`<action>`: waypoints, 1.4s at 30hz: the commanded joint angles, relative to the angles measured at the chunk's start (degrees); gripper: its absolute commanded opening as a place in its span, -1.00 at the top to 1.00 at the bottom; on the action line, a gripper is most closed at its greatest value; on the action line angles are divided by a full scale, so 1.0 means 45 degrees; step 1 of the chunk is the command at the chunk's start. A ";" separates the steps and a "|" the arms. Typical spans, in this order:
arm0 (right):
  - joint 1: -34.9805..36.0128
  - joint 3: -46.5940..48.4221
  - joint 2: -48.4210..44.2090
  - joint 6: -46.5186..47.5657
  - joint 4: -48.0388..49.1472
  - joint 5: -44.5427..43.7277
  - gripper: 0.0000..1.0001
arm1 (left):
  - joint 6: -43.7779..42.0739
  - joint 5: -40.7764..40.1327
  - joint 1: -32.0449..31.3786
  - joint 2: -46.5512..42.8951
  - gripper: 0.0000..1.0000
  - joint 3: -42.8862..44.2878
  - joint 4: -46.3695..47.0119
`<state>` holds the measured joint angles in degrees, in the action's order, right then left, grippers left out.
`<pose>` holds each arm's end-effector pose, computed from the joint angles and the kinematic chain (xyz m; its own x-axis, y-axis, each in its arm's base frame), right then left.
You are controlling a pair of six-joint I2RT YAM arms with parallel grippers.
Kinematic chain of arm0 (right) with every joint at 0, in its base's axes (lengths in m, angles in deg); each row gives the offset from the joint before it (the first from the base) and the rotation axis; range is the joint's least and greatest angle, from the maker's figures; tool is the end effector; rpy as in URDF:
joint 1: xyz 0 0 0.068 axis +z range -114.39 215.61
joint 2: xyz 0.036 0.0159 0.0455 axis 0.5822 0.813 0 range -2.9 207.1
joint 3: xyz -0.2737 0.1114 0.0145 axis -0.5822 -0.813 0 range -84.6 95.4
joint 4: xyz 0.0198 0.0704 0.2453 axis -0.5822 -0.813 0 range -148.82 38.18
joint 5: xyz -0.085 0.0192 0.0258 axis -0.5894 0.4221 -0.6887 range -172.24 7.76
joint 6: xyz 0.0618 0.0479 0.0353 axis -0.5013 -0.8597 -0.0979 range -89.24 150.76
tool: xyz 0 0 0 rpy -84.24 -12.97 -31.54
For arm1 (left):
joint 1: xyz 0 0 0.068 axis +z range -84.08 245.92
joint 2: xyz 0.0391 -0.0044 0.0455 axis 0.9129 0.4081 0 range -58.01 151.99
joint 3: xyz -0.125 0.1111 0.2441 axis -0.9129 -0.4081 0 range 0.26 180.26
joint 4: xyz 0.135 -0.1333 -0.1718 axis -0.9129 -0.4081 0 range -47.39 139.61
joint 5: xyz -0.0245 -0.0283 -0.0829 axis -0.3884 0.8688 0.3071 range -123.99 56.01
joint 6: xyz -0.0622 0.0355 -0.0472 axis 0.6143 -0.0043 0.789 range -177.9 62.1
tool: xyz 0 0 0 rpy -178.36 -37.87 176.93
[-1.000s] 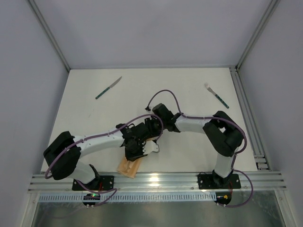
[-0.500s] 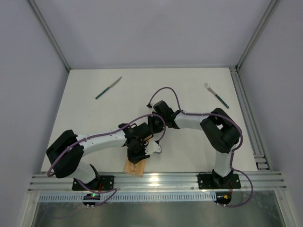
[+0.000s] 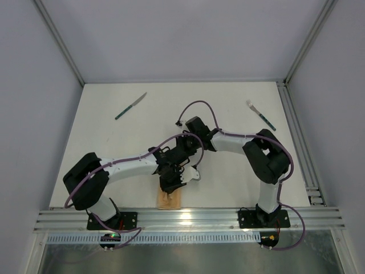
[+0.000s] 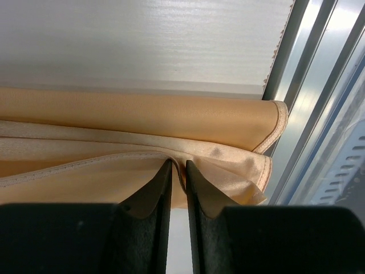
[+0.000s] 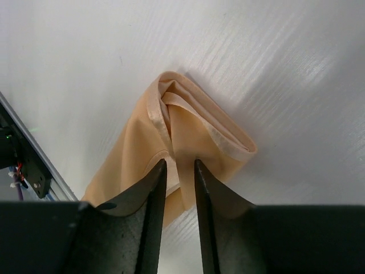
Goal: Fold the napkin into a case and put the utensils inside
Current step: Smooth out the smaller rectangle-folded napkin at the center of the board.
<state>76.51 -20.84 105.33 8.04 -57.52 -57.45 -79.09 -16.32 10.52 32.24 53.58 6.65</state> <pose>0.2922 0.2951 0.1526 -0.8433 -0.2666 -0.4666 -0.5115 0.6648 0.5445 0.1368 -0.2386 0.1618 -0.2269 0.9353 -0.2717 0.9615 0.1708 -0.2153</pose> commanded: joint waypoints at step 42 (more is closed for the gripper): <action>-0.0026 -0.2218 0.0872 -0.0714 0.2108 0.2303 0.93 | 0.1467 0.1927 -0.0033 0.0509 0.09 0.2914 -0.0684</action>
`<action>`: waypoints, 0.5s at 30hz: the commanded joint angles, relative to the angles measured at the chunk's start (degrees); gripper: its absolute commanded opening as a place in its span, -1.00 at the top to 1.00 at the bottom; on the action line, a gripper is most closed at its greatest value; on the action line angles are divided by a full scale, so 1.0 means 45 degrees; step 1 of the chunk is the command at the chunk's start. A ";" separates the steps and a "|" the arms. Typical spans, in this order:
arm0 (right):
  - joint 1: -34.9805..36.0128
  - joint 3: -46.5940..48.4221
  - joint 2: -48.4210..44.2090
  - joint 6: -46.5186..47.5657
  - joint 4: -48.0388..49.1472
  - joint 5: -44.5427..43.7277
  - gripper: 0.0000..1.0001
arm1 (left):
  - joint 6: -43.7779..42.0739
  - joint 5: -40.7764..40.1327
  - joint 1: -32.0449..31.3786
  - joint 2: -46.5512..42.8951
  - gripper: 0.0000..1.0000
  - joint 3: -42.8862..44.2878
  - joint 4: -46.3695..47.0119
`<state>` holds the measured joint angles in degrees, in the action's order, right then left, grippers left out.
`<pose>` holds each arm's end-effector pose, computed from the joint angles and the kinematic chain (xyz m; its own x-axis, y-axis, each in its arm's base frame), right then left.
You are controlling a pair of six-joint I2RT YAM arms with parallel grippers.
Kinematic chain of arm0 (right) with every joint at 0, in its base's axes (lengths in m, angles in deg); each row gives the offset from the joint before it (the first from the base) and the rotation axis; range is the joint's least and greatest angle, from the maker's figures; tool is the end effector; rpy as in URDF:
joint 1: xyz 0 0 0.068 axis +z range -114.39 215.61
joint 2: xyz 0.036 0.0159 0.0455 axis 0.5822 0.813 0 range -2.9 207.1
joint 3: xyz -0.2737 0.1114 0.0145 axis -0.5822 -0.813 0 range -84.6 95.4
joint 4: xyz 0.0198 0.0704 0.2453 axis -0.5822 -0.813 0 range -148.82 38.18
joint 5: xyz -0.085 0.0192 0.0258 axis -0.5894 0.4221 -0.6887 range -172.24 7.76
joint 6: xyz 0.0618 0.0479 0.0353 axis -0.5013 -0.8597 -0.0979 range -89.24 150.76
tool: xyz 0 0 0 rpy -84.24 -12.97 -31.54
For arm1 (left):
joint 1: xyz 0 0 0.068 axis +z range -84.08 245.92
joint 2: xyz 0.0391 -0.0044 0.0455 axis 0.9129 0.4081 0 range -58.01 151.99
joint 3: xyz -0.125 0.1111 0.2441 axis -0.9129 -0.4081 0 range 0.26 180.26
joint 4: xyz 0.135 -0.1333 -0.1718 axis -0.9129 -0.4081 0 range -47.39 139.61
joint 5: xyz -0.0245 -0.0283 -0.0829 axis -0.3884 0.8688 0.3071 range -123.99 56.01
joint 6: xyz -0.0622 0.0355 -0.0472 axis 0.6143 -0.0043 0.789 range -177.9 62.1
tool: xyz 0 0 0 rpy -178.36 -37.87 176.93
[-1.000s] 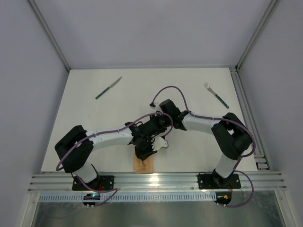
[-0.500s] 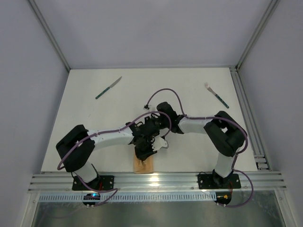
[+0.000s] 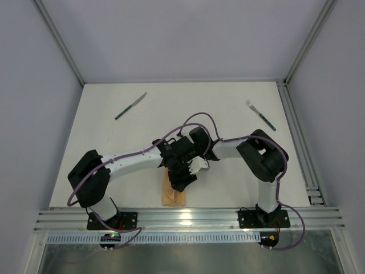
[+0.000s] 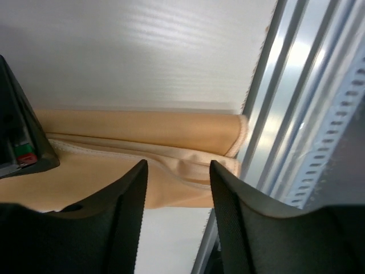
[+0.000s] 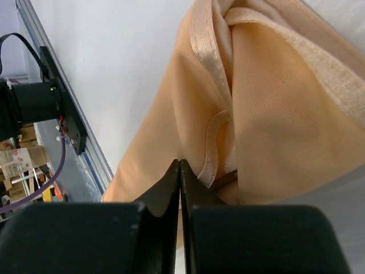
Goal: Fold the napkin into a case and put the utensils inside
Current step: Smooth out the smaller rectangle-folded napkin at the center of the board.
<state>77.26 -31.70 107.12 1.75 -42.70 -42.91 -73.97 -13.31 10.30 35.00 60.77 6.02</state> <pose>0.2575 0.2932 0.1172 -0.8885 -0.2882 -0.3570 -0.4575 0.4983 0.7365 0.1496 -0.2658 0.1825 -0.2998 0.8966 -0.3259 0.9397 0.2187 -0.2629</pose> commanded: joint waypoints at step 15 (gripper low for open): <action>-0.0564 0.1545 0.0825 0.2776 -0.3044 0.0165 0.92 | 0.0062 0.1189 0.5716 -0.2175 0.22 0.3214 -0.3614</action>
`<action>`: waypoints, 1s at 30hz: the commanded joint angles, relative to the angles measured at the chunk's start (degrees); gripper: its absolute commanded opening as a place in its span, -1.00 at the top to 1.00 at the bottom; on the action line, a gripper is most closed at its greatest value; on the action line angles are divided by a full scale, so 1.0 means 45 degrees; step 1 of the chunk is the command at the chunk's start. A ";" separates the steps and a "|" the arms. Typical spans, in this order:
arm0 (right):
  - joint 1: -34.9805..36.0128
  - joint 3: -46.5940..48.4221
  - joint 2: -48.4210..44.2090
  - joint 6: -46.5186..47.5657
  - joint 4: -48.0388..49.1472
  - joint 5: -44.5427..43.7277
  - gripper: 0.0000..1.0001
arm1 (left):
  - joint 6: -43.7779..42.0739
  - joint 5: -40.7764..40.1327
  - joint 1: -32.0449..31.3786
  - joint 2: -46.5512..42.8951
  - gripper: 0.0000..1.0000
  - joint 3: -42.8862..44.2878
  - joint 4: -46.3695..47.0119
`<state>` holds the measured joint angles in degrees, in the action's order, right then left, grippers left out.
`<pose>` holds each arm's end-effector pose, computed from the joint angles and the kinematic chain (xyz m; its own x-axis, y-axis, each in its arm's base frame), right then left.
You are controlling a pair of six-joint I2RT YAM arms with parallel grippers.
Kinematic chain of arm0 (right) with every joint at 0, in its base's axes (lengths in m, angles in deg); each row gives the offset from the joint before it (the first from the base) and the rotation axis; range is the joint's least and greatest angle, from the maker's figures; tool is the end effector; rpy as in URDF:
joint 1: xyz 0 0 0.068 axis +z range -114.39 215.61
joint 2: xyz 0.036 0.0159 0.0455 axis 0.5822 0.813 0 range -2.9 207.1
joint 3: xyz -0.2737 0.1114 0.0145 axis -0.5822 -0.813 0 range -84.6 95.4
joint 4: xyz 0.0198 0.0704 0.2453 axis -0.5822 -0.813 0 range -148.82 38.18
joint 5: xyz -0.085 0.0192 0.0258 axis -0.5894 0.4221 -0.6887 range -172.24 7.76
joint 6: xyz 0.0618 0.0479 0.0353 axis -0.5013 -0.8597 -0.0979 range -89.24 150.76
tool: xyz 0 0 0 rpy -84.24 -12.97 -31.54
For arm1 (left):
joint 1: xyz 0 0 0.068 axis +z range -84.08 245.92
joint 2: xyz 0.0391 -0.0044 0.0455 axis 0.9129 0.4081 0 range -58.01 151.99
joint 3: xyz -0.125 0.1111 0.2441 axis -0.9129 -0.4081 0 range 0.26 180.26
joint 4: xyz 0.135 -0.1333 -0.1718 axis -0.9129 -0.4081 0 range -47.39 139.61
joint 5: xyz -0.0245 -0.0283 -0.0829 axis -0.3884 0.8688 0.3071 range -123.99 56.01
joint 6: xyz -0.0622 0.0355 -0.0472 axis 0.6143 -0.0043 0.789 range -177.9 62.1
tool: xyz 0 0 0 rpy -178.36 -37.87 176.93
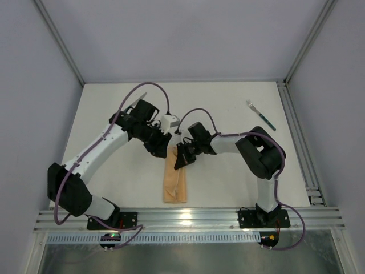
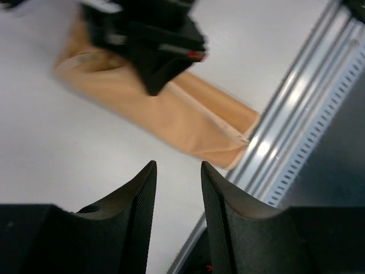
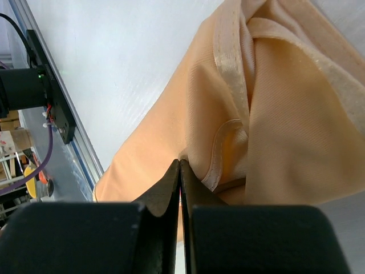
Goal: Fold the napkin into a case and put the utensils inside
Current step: Smooth out the smaller rectangle-folded napkin at the center of the board.
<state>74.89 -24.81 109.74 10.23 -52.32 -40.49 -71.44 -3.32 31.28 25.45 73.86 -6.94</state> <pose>0.2783 0.2927 0.1201 -0.8551 -0.3614 -0.3719 -0.5128 0.4831 0.7097 0.2157 -0.1958 0.2902 -0.5793 0.6449 -0.4985 0.8151 0.4533 -0.3609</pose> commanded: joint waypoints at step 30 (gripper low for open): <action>-0.0312 -0.1314 -0.0304 -0.0847 0.2726 0.0974 0.92 | -0.2693 0.0116 0.1876 0.5692 -0.37 0.0755 0.3661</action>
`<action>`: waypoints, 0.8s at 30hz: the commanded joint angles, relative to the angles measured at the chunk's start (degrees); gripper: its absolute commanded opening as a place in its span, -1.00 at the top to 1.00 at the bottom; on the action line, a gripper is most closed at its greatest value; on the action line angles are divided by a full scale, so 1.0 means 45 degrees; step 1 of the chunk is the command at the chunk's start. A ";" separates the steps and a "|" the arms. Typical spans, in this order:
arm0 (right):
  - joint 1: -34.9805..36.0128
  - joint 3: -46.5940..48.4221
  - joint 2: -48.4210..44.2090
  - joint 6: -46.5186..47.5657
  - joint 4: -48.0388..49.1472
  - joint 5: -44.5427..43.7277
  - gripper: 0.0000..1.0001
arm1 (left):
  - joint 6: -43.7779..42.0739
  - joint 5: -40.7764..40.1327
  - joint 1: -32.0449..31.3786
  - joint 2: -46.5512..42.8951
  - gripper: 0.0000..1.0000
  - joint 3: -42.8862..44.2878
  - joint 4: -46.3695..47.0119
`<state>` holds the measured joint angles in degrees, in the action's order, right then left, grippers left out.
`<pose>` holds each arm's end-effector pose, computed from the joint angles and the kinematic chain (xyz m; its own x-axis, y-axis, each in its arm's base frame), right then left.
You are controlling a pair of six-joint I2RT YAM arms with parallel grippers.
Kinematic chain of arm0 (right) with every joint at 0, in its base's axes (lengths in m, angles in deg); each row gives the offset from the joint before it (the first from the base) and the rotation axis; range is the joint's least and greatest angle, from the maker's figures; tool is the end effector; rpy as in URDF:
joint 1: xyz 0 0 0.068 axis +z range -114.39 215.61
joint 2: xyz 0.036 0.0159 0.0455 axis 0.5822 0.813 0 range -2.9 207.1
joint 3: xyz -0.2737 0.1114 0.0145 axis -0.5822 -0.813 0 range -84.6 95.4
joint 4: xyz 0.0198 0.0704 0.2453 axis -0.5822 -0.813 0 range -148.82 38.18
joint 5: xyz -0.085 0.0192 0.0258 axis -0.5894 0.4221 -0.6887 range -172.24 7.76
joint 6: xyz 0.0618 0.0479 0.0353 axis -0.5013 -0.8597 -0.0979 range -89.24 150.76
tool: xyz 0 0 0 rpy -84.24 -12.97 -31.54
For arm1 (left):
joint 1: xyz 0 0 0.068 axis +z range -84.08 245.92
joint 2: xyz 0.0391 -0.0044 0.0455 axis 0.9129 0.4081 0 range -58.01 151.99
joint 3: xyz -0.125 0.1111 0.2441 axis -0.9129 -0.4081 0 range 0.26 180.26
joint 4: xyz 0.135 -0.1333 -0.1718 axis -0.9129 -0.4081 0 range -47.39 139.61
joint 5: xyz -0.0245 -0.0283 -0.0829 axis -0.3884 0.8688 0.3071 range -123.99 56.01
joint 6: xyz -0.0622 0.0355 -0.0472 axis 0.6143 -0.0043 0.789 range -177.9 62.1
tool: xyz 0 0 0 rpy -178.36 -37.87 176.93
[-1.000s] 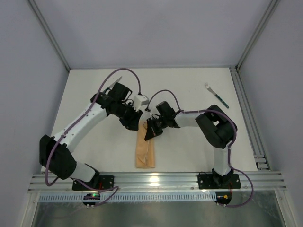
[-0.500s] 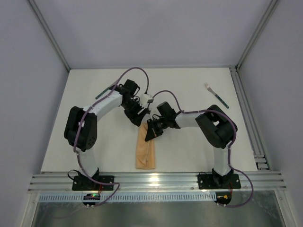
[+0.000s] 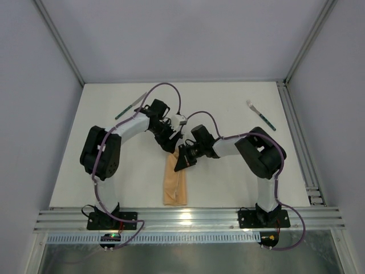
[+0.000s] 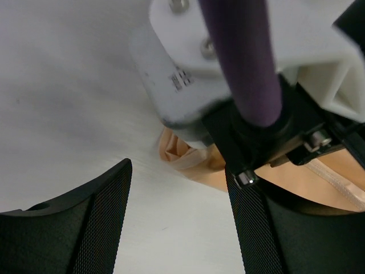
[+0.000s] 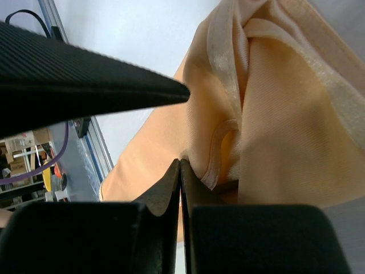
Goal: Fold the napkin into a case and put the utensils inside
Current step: Smooth out the smaller rectangle-folded napkin at the center of the board.
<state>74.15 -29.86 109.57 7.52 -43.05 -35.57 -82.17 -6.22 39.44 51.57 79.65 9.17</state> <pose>0.2715 0.2866 0.1143 -0.8581 -0.3374 -0.3870 -0.5035 0.4050 0.7632 0.3424 -0.2098 0.1833 -0.5509 0.6806 -0.4830 0.8328 0.4863 -0.2645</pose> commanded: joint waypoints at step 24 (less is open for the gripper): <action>-0.0265 0.0062 -0.0168 -0.0030 0.0726 0.0487 0.93 | 0.2112 -0.0974 0.0025 0.1469 -0.10 0.0306 0.0785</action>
<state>72.53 -30.82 109.59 4.72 -41.56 -35.11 -74.67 -6.92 39.41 55.50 78.89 12.71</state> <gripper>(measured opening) 0.038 0.591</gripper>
